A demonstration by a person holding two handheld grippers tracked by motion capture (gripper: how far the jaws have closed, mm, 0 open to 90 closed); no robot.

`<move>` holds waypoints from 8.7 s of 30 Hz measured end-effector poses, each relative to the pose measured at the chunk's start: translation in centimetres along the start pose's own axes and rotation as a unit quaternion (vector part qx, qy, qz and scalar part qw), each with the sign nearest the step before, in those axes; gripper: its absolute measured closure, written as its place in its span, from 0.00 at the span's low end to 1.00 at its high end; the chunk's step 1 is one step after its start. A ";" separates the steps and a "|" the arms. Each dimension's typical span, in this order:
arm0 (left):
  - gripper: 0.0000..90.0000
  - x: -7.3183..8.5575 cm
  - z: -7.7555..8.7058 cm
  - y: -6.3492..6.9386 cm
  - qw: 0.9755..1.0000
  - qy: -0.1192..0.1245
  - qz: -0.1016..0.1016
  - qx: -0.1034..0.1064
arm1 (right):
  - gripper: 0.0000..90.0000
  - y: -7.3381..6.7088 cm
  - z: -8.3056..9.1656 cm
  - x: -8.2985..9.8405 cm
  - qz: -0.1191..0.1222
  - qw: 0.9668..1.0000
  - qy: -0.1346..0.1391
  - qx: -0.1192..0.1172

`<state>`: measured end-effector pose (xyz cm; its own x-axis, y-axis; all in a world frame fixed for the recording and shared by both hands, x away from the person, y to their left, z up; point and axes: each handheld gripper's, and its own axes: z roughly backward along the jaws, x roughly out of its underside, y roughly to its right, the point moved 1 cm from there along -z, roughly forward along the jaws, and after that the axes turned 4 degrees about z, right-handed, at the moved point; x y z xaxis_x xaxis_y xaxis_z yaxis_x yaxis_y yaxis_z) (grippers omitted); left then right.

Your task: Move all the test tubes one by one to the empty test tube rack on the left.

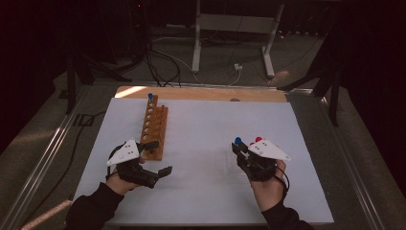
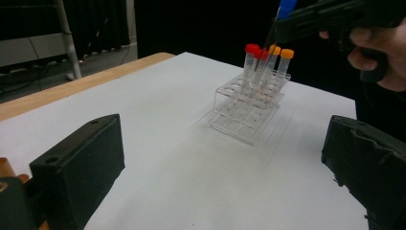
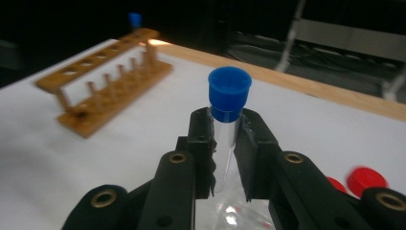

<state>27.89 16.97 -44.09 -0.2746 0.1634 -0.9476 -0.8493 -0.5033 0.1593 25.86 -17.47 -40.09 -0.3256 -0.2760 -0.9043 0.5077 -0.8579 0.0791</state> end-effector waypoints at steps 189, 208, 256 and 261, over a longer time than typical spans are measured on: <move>0.02 -4.1 0.0 -12.5 0.988 0.030 0.070 -0.135 | 0.00 0.0 3.8 -1.2 0.073 0.976 0.125 -0.162; 0.01 -1.5 2.5 -3.2 0.998 0.032 0.020 -0.053 | 0.08 8.0 6.3 4.1 0.015 0.999 0.050 -0.007; 0.02 0.7 2.0 -1.1 0.999 0.023 0.005 -0.039 | 0.83 10.5 3.5 8.9 -0.001 0.998 -0.043 0.034; 0.02 0.6 2.0 -1.0 0.999 0.025 0.007 -0.037 | 0.83 10.6 4.5 7.3 0.011 0.999 -0.032 0.033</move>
<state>27.72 19.24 -44.23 -0.2613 0.1137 -0.9585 -0.8092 -0.5671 0.1533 25.25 -30.54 -43.91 -0.3667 -0.3204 -0.8734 0.4627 -0.8773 0.1275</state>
